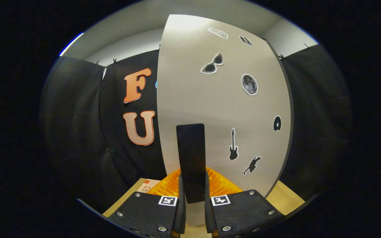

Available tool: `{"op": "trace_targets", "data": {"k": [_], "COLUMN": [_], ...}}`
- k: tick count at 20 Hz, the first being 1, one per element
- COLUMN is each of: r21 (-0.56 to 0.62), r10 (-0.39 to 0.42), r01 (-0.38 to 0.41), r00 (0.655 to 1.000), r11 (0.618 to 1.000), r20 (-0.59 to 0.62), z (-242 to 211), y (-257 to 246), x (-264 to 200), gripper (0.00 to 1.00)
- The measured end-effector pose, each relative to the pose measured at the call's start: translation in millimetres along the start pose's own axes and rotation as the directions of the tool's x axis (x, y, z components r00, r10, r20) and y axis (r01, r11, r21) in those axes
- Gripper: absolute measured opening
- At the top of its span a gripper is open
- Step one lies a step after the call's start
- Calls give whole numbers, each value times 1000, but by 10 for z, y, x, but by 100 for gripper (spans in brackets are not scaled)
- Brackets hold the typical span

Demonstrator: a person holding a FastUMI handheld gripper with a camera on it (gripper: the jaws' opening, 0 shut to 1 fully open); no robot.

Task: Open the shoe cabinet door, grab the shoes and put them into the shoe cabinet, then close the shoe cabinet door.

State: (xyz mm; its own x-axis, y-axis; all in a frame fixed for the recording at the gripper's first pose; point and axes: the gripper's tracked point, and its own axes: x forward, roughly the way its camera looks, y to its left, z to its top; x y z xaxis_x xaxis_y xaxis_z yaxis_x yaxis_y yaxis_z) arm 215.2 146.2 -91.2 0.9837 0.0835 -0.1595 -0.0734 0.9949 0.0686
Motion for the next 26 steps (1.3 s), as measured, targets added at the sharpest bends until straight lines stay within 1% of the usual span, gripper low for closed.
{"op": "trace_targets", "data": {"k": [2, 3, 7, 11, 17, 20, 24, 26], "r21": [-17, -16, -35, -12, -43, -30, -35, -29], "r10": [-20, -25, -45, -53, 32, 76, 122, 144], "r01": [20, 25, 44, 53, -33, -76, -122, -145], "r00": [1000, 1000, 999, 999, 999, 997, 992, 989], "r11": [1000, 1000, 998, 999, 999, 997, 992, 989], "r20": [0, -2, -15, -2, -17, -8, -4, -9], "z": [-8, -1, -56, -63, -84, -65, -74, -72], "y": [-71, -117, -464, -709, -1108, -1366, -1758, -1838], "x": [-112, -204, -659, -920, -1252, -1407, -1573, -1573], "gripper": [23, 21, 20, 19, 19, 19, 19, 19]}}
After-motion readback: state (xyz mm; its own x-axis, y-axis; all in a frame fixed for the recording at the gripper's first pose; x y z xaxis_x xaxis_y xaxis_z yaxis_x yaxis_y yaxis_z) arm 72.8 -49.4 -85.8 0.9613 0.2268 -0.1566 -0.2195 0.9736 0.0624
